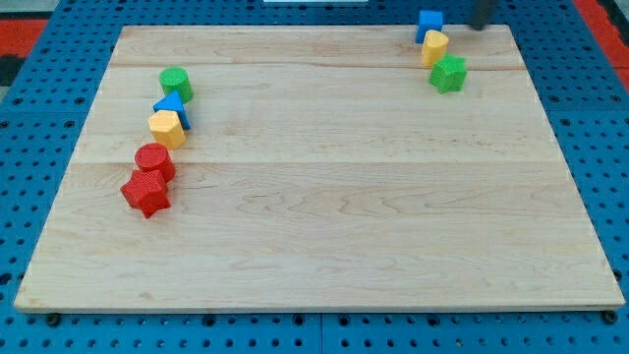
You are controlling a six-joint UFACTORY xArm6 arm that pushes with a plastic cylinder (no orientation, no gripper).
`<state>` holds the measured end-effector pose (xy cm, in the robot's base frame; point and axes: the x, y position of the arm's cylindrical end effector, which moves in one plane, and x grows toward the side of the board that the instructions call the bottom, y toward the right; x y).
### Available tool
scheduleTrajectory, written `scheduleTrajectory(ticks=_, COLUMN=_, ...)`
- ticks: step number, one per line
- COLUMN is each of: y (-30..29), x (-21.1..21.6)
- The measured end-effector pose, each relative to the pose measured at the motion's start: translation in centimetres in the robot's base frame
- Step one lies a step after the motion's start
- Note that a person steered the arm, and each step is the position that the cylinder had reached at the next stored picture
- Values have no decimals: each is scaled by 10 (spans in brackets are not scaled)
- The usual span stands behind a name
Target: Move the yellow heart above the green circle
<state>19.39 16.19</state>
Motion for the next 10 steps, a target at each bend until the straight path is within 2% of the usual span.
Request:
scheduleTrajectory(ticks=1, y=-141, x=2)
scheduleTrajectory(ticks=2, y=-157, x=-2)
scheduleTrajectory(ticks=3, y=-141, x=7)
scheduleTrajectory(ticks=5, y=-82, x=-2)
scheduleTrajectory(ticks=6, y=-15, x=-2)
scheduleTrajectory(ticks=7, y=16, x=11)
scheduleTrajectory(ticks=8, y=30, x=51)
scheduleTrajectory(ticks=10, y=42, x=51)
